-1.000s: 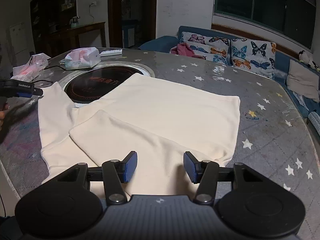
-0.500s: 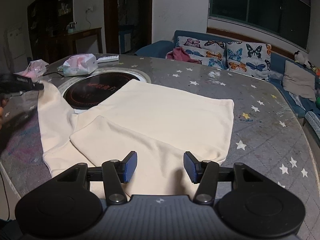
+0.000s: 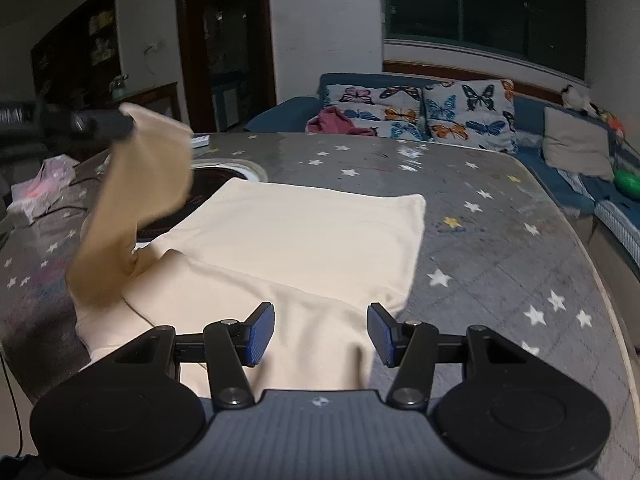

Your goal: Fold clothes

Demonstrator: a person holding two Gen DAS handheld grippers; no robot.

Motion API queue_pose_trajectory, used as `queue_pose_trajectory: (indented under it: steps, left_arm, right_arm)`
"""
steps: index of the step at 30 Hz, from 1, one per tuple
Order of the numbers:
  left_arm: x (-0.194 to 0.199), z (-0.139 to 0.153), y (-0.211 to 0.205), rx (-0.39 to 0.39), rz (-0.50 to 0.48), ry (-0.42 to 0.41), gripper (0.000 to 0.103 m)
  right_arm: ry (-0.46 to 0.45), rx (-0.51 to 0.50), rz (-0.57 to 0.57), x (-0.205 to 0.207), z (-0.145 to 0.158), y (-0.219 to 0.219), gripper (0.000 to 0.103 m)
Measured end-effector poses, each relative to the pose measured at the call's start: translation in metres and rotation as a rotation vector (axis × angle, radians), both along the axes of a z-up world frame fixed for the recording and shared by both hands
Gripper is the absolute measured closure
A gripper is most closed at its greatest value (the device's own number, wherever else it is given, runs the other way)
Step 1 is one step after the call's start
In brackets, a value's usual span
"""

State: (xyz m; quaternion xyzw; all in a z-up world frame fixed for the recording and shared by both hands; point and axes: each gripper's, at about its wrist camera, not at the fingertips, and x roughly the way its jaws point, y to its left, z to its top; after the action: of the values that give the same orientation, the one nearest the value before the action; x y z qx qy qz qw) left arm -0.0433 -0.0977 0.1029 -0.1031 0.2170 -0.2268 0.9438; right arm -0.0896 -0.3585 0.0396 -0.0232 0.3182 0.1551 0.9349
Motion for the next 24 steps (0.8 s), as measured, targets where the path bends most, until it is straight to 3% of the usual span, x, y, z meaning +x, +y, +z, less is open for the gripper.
queue_pose_trajectory:
  steps: [3,7,10,14,19,24]
  left_arm:
    - [0.004,-0.019,-0.027,0.022,-0.081,0.033,0.097]
    - [0.007,-0.046,-0.041,0.019,-0.114,0.104,0.093]
    - [0.009,-0.061,-0.044,0.008,-0.147,0.160,0.085]
    - [-0.005,-0.060,-0.032,0.034,-0.175,0.144,0.075]
    - [-0.013,-0.059,0.009,0.082,-0.110,0.114,0.071]
    - [-0.005,-0.067,0.056,0.115,0.015,0.154,0.073]
  right_arm:
    - [0.007,0.000,-0.026,-0.002,-0.001,-0.009,0.051]
    - [0.017,-0.001,-0.068,-0.003,-0.004,-0.021,0.051]
    - [0.021,-0.003,-0.092,-0.004,-0.005,-0.026,0.052]
    - [0.020,0.002,-0.101,-0.006,-0.002,-0.029,0.052]
    - [0.016,0.015,-0.065,-0.007,0.003,-0.019,0.053]
    - [0.038,0.010,-0.002,0.003,-0.004,0.001,0.065]
